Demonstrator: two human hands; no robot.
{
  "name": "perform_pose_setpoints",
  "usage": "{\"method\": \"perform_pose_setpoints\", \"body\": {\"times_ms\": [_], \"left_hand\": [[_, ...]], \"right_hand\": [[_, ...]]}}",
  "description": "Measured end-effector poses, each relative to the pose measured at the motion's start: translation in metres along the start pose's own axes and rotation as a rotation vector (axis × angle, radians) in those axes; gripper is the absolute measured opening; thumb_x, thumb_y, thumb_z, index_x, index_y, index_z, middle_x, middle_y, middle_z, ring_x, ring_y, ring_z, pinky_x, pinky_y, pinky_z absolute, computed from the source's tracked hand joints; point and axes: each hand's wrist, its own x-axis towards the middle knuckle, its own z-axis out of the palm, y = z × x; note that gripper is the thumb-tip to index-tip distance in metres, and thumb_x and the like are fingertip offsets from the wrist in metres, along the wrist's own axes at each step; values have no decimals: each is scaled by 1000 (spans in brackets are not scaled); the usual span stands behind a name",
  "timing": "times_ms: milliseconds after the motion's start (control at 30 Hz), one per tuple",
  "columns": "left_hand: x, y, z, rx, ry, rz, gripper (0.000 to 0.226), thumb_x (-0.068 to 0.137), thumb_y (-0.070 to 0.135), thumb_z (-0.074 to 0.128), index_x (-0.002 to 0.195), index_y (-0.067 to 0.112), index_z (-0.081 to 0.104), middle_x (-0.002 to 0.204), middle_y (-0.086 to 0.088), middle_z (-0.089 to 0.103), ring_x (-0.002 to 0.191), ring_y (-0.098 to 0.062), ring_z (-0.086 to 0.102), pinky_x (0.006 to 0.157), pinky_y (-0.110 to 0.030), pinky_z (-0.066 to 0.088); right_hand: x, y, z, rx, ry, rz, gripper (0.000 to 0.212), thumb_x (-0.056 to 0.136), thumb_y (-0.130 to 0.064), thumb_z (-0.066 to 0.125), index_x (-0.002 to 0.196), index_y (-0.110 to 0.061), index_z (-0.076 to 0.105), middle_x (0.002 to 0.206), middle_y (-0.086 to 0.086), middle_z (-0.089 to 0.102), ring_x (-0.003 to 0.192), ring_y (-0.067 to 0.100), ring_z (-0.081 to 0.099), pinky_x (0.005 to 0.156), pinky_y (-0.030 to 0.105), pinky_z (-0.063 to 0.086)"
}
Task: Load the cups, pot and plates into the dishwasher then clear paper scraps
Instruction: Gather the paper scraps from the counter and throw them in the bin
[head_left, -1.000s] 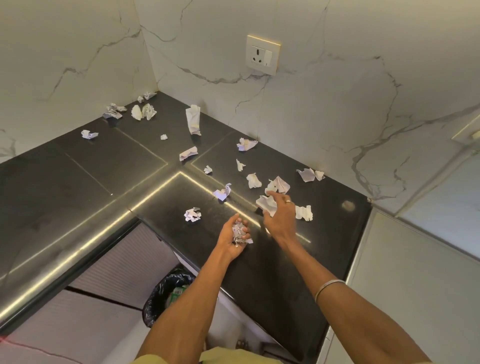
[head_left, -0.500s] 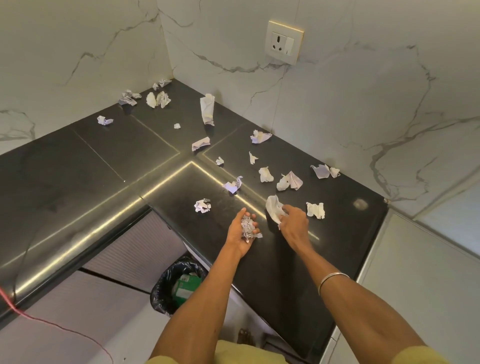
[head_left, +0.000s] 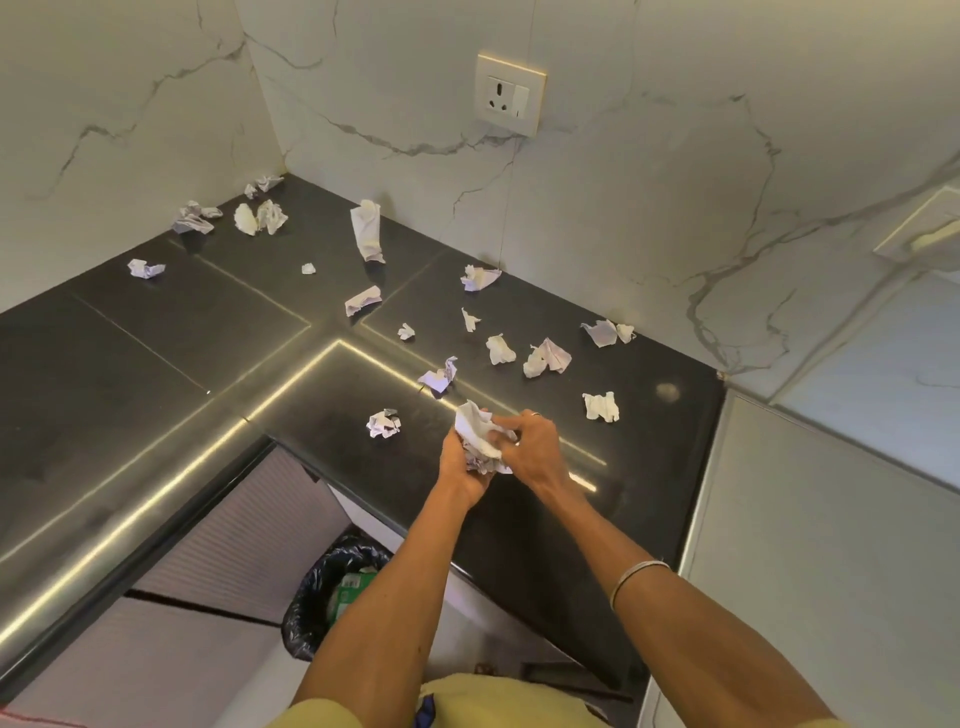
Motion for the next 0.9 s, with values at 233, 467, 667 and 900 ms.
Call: {"method": "perform_pose_setpoints", "body": {"times_ms": [233,467,667,900], "left_hand": [[-10,2,-11,-21,-117,-45,57,84,66,53,96,13,69,91,-10,68,78,-26,66,64,-36,54],[-8,-3,3,61,-101,-24,68,76,50,78,122,4,59,113,-20,67,103,-33,66,97,-47,52],[-2,0,32,-23,-20,-65,18,86,25,71,86,10,61,65,-5,63,44,-13,59,44,-23,52],[18,15,30,-160,-23,-82,18,82,13,75,81,15,57,64,0,52,43,-9,53,43,-20,49]], "right_hand": [[-13,-6,11,-371,68,-118,23,92,-23,66,111,-31,74,74,-5,47,69,12,47,58,21,34],[-18,0,7,-157,69,-58,18,95,-29,61,99,-26,78,89,-6,49,92,11,43,67,25,45],[-10,5,-10,145,247,46,36,101,-36,46,90,-21,77,93,-8,56,80,3,58,69,18,48],[20,55,-44,-95,327,292,47,87,0,58,130,-18,58,132,5,46,123,22,42,94,28,44]]}}
